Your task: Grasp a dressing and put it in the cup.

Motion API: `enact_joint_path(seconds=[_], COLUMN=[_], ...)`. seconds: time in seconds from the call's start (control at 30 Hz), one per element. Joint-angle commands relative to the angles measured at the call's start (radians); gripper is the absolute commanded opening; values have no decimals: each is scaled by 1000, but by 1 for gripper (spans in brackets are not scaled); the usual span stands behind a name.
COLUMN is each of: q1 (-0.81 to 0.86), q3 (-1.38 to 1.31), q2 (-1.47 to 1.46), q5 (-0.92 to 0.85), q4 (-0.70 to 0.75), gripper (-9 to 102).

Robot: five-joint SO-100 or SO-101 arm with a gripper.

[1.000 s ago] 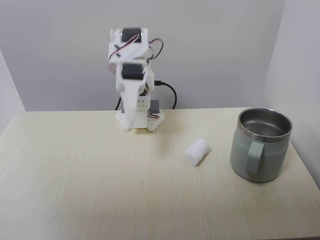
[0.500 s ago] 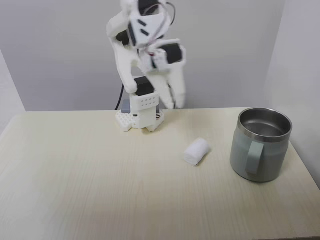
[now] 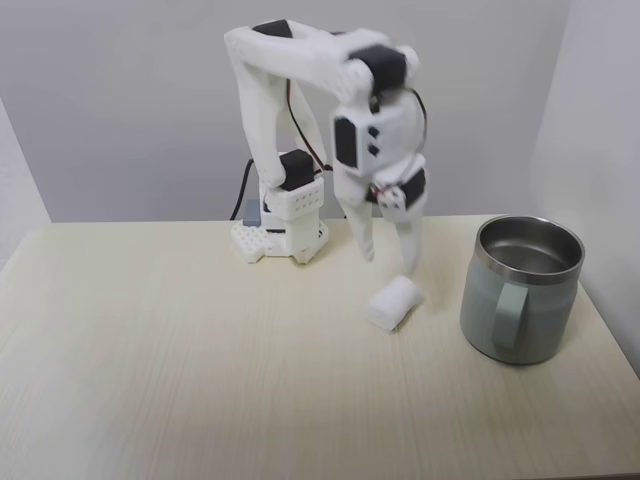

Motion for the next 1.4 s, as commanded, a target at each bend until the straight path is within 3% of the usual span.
enact_joint_path(seconds=[0.0, 0.5, 0.63, 0.73, 0.87, 1.03, 1.17, 1.37], q1=[-9, -94, -101, -106, -106, -106, -104, -75], q3=[-41, -210, -210, -210, -210, -216, -183, -26], q2=[44, 258, 278, 278, 278, 250, 176, -9], q5=[-15, -69, -75, -71, -63, -60, -63, -100], q4=[-64, -314, -321, -325, -328, -331, -262, -31], gripper=[20, 23, 24, 18, 0, 0, 0, 0])
